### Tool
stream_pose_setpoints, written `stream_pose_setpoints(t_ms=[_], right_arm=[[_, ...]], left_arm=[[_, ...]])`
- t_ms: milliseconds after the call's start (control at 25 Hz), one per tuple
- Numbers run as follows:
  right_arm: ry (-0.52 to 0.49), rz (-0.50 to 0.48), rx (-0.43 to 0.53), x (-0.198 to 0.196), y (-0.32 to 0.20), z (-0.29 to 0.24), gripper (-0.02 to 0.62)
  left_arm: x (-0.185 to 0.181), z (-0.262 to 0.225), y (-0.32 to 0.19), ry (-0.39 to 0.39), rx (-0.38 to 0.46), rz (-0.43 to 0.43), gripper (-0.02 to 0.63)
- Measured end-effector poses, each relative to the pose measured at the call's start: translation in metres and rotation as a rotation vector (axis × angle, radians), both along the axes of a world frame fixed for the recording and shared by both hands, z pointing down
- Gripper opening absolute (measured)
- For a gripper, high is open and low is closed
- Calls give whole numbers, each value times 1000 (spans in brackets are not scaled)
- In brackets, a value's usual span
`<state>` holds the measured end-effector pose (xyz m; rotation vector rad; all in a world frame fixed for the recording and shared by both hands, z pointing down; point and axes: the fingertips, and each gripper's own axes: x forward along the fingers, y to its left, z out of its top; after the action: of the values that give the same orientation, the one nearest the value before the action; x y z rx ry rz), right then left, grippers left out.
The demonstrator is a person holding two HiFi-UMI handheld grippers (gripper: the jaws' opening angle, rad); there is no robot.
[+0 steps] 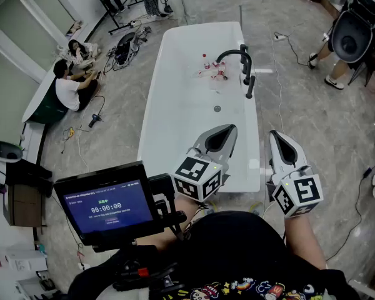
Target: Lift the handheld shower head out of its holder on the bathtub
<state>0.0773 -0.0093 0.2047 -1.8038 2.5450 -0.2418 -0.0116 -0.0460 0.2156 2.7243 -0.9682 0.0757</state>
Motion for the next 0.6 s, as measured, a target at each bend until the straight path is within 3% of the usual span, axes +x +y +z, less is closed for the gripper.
stream_pose_setpoints(t_ms=[600], right_arm=[[-25, 45, -84, 10, -29, 59, 25]], left_arm=[[-3, 54, -33, -52, -58, 11, 0]])
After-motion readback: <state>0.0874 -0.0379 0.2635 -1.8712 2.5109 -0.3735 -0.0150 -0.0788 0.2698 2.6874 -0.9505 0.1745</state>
